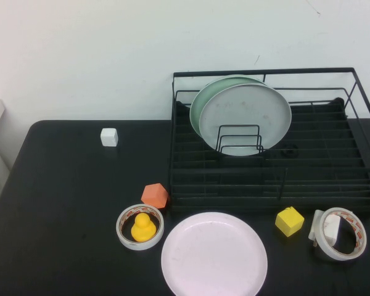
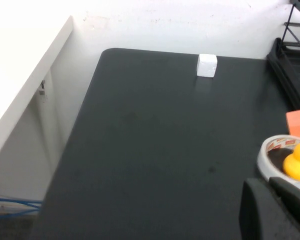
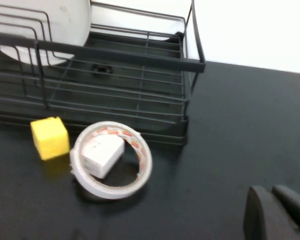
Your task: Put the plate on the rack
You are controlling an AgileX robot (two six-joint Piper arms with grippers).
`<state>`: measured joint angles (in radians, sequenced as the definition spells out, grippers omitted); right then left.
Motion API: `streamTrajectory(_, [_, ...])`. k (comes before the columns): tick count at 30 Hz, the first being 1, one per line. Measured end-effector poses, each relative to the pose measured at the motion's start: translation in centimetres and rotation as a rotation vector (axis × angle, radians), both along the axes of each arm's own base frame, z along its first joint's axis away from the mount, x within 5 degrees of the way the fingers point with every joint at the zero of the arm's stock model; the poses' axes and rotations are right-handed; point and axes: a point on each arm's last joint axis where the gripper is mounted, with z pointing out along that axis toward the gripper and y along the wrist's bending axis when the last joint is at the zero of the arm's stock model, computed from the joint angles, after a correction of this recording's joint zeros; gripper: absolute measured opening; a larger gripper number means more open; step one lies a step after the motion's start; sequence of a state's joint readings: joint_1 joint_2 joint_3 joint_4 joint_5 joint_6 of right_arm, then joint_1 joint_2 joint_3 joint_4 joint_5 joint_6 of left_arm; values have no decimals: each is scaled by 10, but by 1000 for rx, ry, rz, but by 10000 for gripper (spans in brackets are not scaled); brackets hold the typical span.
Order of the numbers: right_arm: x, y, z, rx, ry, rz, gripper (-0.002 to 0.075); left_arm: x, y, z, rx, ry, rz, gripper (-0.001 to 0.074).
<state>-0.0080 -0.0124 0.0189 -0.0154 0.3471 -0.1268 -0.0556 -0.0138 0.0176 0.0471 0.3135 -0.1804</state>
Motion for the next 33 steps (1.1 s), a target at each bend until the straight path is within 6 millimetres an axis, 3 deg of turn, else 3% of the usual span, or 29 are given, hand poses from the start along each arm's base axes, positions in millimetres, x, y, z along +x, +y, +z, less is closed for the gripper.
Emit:
streamTrajectory(5, [0, 9, 1, 242, -2, 20, 11, 1, -5, 6, -247, -54, 1, -2])
streamTrajectory(10, [-1, 26, 8, 775, 4, 60, 11, 3, -3, 28, -834, -253, 53, -2])
streamTrajectory(12, [-1, 29, 12, 912, -2, 69, 11, 3, 0, 33, -980, -307, 73, -2])
streamTrajectory(15, [0, 29, 15, 967, -21, 74, 11, 2, 3, 38, -1045, -368, 89, -2])
streamTrajectory(21, [0, 29, 16, 898, -49, 94, 11, 2, 6, 40, -1152, -403, 104, -2])
streamTrajectory(24, [0, 29, 16, 831, -61, 114, 11, 1, 6, 41, -1137, -412, 101, -2])
streamTrajectory(26, [0, 29, 16, 770, -73, 132, 11, 1, 1, 42, -1018, -357, 68, -2])
streamTrajectory(33, [0, 29, 16, 646, -95, 166, 11, 2, -13, 91, -482, 66, -9, -2])
